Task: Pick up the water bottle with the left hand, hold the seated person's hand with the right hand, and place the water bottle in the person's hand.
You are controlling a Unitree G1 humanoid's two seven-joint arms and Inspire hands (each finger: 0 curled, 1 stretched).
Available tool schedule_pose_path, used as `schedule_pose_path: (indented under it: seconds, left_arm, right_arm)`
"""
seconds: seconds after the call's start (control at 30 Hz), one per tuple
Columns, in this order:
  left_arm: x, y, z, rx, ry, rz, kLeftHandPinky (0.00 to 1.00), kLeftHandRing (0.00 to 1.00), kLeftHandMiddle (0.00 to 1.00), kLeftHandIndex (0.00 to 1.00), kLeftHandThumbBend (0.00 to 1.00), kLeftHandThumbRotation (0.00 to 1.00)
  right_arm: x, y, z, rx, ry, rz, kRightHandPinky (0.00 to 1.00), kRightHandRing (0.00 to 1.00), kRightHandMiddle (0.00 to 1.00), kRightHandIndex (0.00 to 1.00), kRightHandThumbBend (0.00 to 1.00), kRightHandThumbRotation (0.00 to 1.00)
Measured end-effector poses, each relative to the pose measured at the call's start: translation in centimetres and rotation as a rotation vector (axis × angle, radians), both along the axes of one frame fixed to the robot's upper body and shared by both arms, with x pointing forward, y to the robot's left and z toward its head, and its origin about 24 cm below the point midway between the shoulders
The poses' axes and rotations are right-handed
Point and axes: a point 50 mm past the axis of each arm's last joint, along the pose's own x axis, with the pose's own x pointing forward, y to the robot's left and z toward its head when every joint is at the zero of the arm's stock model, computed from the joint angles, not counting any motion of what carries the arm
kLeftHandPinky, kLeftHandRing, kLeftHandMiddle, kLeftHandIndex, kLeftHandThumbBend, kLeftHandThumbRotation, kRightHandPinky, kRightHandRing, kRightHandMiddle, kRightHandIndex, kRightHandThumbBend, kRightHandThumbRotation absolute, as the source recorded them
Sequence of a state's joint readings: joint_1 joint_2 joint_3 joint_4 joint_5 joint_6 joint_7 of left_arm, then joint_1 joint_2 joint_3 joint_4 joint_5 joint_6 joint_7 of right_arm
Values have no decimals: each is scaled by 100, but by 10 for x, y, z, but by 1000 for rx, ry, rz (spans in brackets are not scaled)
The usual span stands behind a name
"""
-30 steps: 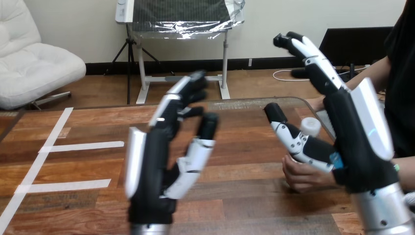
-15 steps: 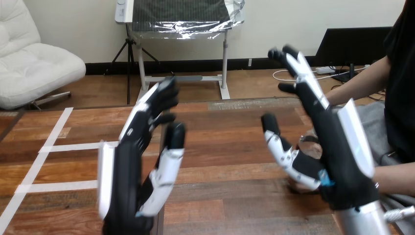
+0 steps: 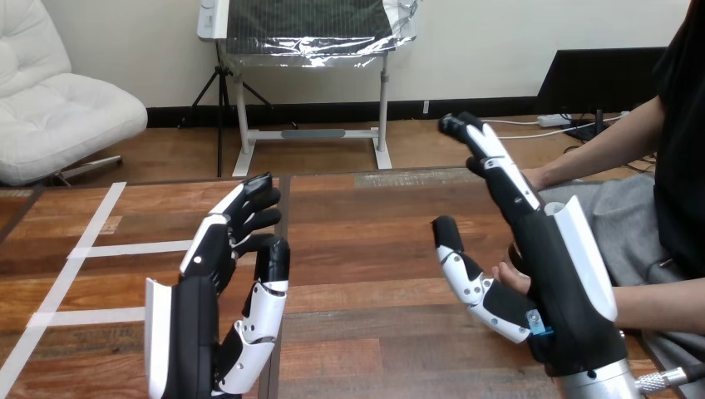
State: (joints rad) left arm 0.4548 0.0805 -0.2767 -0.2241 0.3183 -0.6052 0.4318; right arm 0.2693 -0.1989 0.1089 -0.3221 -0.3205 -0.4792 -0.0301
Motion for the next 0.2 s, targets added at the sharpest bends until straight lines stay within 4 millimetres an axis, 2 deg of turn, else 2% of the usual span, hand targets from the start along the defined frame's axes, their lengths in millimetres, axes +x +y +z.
schedule_pose_path:
  seconds: [0.2]
  left_arm:
    - [0, 0, 0, -19, -2, -3, 66, 74, 78, 79, 30, 64]
  right_arm:
    - [0, 1, -1, 5, 4, 12, 94, 97, 98, 92, 7, 0]
